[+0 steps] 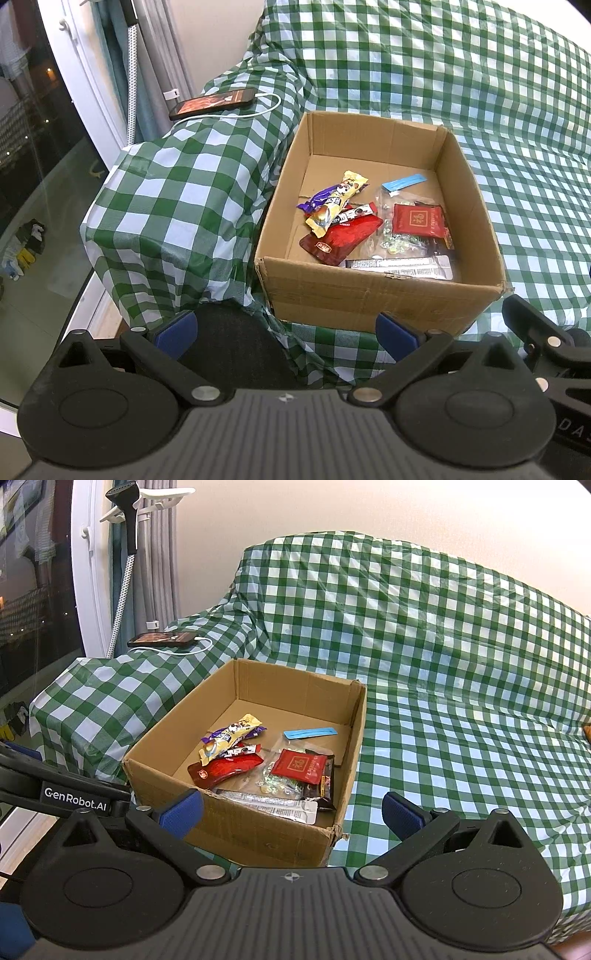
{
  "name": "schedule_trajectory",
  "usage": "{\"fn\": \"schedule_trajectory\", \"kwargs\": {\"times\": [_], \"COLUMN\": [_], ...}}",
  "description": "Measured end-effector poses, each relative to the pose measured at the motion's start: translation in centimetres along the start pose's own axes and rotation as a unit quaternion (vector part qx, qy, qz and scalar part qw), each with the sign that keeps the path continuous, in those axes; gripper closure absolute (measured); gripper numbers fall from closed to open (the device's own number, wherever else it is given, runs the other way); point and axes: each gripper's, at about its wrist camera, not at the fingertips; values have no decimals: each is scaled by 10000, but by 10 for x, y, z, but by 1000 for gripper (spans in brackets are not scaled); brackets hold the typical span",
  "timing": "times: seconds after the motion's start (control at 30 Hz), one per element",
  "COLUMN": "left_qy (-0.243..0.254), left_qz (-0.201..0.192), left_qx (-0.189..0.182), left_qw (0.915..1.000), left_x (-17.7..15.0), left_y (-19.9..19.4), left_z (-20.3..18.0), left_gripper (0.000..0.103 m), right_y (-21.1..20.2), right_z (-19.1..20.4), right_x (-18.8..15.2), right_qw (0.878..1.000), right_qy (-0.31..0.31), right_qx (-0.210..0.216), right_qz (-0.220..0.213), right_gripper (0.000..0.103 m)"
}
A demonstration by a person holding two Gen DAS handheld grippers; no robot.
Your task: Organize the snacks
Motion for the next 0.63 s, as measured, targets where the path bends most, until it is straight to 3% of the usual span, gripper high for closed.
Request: {"fn": "schedule_trajectory", "kwargs": {"times": [0.63], "left_qy": [-72], "left_qz": [23], "left_qx": [164], "left_qw": [9998], "left_x": [0], "left_y": [4], "left_z": [4], "left_gripper": [0], "right_y": [0], "right_z": [4], "right_x": [-3], "right_qw": [10000], "right_qy": [-15], "right_qx": [25], "right_qz": [18], "right_gripper": [0]}}
Point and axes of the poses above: each gripper's, at about its wrist camera, not at the fingertips, and y roughly the way its jaws point, z to its left, x to its top, and after that the axes turned 4 degrees about -y, right-handed
